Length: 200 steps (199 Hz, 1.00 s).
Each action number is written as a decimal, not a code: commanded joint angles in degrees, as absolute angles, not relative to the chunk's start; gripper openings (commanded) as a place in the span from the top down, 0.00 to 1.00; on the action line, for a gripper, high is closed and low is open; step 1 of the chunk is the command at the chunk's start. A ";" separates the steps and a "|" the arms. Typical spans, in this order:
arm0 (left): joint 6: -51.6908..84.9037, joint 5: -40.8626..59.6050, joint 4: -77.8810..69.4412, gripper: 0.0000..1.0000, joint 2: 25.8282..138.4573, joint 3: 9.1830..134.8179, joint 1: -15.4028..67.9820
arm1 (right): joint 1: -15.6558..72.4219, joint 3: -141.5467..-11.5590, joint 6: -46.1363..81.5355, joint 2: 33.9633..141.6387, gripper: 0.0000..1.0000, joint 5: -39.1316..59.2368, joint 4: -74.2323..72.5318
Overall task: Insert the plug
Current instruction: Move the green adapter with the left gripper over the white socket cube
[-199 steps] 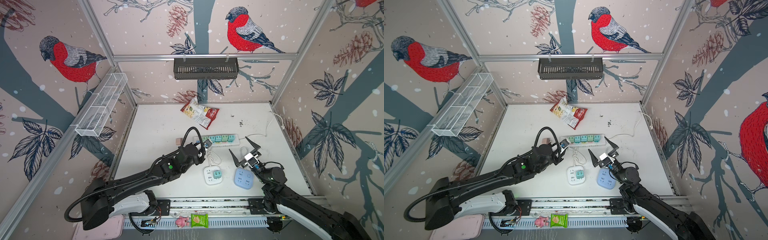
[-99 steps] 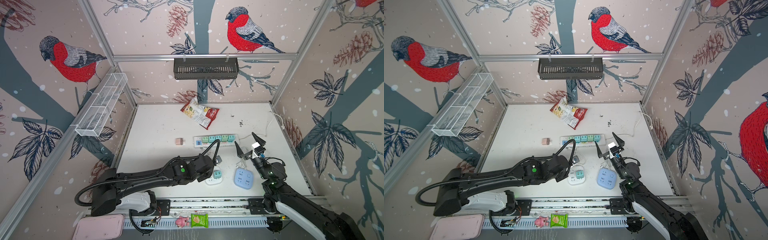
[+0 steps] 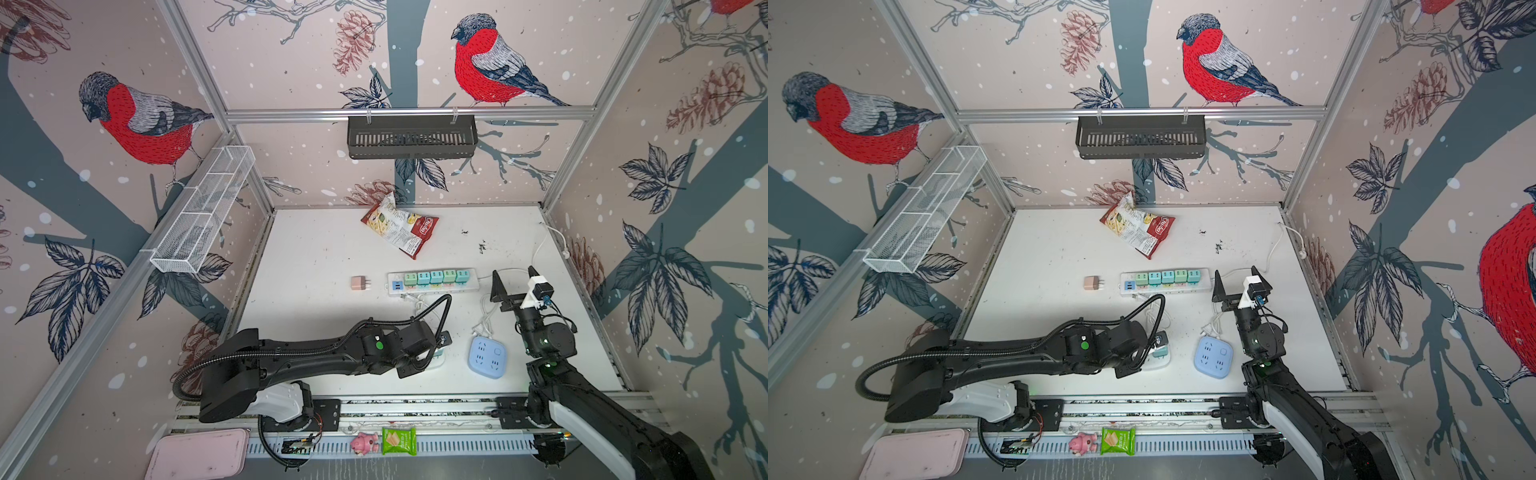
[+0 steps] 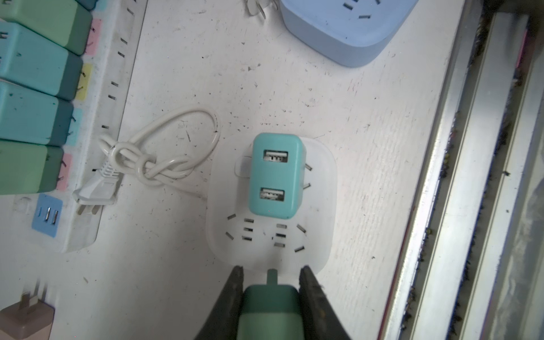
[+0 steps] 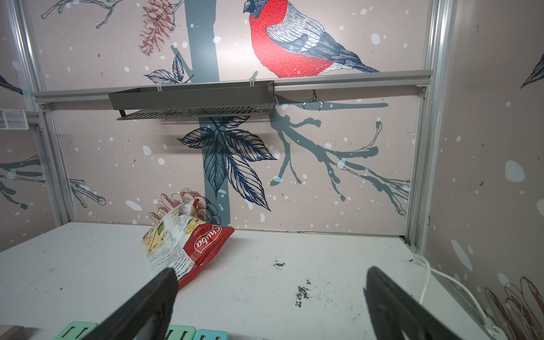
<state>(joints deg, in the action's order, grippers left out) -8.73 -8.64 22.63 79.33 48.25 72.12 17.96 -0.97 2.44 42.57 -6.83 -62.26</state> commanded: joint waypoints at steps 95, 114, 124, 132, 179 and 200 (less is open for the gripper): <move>-12.34 -6.68 30.18 1.00 88.24 56.61 72.22 | 15.95 -1.30 8.42 42.64 0.00 -10.14 -64.04; -12.39 -7.35 31.08 1.00 89.66 56.86 72.12 | 15.62 -1.32 8.90 42.54 0.00 -10.42 -63.90; -12.39 -7.68 31.34 1.00 90.12 56.85 72.07 | 15.56 -1.32 9.20 42.57 0.01 -10.55 -63.79; -12.55 -7.70 31.46 1.00 90.34 58.60 72.07 | 15.47 -1.32 9.40 42.45 0.00 -10.81 -63.69; -12.92 -8.20 33.20 1.00 91.80 60.44 72.05 | 14.84 -1.32 10.74 42.28 0.01 -11.85 -63.28; -13.10 -7.66 33.65 1.00 92.27 61.06 72.03 | 14.50 -1.32 11.34 42.19 0.00 -12.26 -63.03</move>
